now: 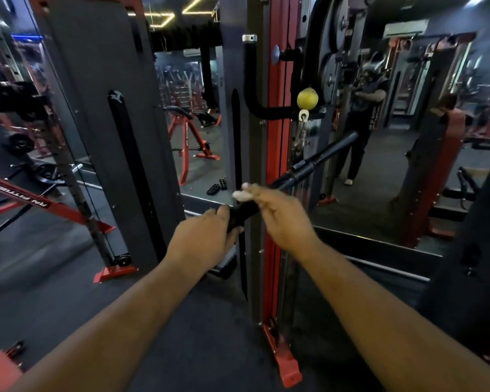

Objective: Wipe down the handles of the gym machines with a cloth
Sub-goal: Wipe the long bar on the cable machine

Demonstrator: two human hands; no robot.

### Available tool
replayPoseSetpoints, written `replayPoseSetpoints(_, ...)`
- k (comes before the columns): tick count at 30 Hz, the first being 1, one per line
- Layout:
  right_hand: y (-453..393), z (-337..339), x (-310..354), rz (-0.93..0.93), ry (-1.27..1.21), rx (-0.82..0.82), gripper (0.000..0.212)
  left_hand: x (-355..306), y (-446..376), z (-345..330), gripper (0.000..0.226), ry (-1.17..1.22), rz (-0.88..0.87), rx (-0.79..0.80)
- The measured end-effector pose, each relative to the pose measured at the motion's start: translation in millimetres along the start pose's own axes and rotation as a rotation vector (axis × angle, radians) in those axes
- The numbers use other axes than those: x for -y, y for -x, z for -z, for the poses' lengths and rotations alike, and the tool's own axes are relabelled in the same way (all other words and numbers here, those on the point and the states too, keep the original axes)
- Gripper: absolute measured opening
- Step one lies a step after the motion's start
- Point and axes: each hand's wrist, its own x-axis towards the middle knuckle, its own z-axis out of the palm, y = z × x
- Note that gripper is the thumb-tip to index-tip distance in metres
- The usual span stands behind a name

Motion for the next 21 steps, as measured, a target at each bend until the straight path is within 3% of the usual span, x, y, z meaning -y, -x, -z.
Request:
replayPoseSetpoints(3,-21.5,19.7,-33.4,-0.161,0.155,-0.175,0.041,-2.0,-0.3,1.3,0.049,0.001,-0.032,-0.005)
replayPoseSetpoints(6,-34.5,10.2,-39.0,-0.236,0.325,0.024,0.046,-3.7,0.5,6.2,0.047,0.013,-0.055,0.000)
replayPoseSetpoints(8,-28.5,-2.6,-20.0,-0.248,0.282,0.043,0.043,-2.4,0.1,8.6,0.046,0.037,-0.061,0.009)
replayPoseSetpoints(13,20.6,-34.5,12.6,0.020,-0.027,-0.007,0.037,10.0,-0.6,3.9,0.044,0.126,-0.078,0.045)
replayPoseSetpoints(16,27.8,-25.9,8.4,-0.093,-0.245,-0.139,0.043,19.7,3.2,-0.9,0.061,0.263,-0.130,0.072)
replayPoseSetpoints(19,9.4,-0.6,-3.8,-0.255,-0.152,-0.393,0.044,24.5,5.9,-0.6,0.071,0.342,-0.216,0.083)
replayPoseSetpoints(21,-9.3,13.2,-11.0,-0.359,-0.050,-0.403,0.039,21.0,6.6,2.4,0.071,0.328,-0.268,0.071)
